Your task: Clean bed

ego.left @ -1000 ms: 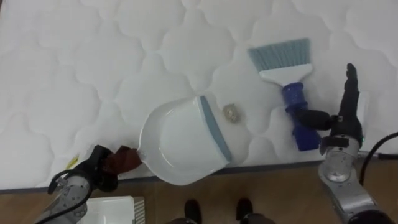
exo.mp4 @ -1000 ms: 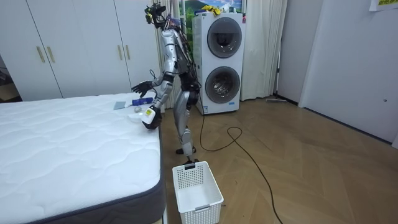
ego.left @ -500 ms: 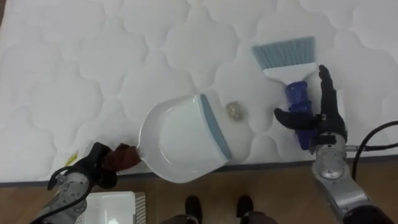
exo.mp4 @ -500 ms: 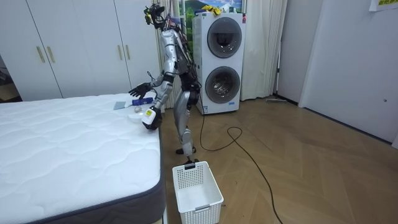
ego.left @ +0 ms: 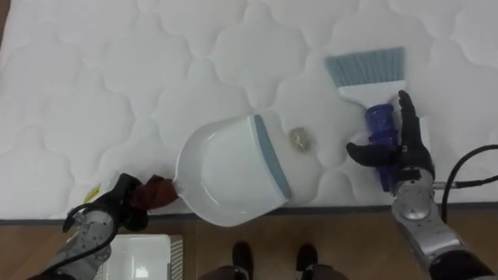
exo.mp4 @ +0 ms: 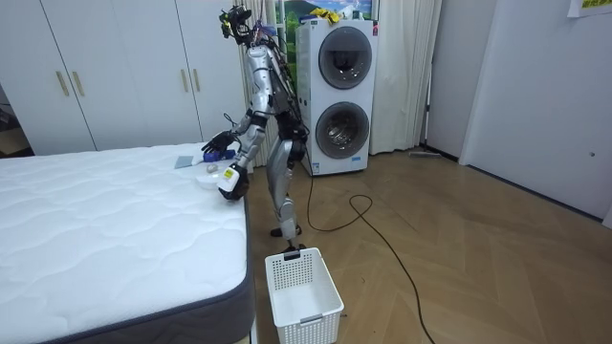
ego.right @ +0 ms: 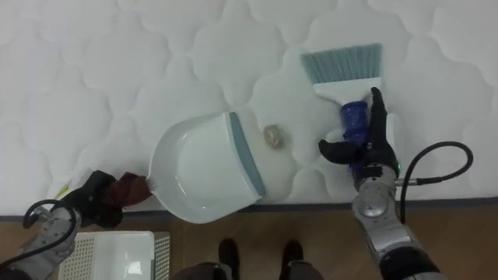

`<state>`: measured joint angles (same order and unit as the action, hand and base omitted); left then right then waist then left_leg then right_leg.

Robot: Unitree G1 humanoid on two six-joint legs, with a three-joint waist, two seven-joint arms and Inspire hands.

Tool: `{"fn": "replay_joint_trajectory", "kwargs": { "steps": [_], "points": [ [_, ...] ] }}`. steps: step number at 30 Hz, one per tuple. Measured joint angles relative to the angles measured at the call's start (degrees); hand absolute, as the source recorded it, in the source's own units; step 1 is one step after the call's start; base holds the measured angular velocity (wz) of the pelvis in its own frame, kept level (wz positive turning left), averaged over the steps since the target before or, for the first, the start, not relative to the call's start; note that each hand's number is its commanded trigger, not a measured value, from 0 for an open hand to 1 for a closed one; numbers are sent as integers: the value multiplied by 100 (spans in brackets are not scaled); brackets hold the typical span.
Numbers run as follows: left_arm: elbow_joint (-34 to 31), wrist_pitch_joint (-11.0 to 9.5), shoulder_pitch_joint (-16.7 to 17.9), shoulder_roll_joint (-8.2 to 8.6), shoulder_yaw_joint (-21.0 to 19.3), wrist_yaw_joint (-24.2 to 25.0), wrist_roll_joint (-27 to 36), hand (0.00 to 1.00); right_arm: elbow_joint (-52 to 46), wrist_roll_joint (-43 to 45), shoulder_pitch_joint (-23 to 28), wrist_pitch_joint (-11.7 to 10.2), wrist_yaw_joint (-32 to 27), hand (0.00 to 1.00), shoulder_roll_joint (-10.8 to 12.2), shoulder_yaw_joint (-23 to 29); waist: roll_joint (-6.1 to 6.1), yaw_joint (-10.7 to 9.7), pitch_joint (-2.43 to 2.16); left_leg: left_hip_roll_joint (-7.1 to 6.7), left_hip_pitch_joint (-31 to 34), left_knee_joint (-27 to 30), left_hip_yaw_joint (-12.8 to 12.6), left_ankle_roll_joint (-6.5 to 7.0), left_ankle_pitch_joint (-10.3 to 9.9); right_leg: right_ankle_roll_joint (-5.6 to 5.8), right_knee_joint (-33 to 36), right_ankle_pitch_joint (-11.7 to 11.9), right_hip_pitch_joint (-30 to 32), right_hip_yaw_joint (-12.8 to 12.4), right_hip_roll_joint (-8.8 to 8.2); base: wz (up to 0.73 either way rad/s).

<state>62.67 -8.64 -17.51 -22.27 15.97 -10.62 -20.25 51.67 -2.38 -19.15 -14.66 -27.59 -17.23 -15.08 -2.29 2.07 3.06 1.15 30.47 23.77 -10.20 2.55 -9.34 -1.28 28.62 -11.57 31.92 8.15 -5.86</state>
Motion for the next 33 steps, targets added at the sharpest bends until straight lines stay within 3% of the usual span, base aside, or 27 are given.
{"fn": "replay_joint_trajectory", "kwargs": {
  "steps": [12,21,33],
  "points": [
    [-3,9,-45,-16,3,-6,45,100,364,-206,-68,102,4,0,-173,59,-20,-14,21,19,131,119,-1,1,0,-5,22,-10,48,91,-19,3],
    [-80,210,-49,-21,-1,-25,34,100,773,-49,-224,220,154,0,-258,59,-23,19,22,22,131,202,-4,18,-11,-27,155,-55,60,143,-49,3],
    [-79,231,-54,-22,7,5,64,100,1281,6,-356,174,259,0,-275,55,-47,20,37,24,136,281,116,20,-14,-36,153,-59,-33,273,-61,4]
  ]
}}
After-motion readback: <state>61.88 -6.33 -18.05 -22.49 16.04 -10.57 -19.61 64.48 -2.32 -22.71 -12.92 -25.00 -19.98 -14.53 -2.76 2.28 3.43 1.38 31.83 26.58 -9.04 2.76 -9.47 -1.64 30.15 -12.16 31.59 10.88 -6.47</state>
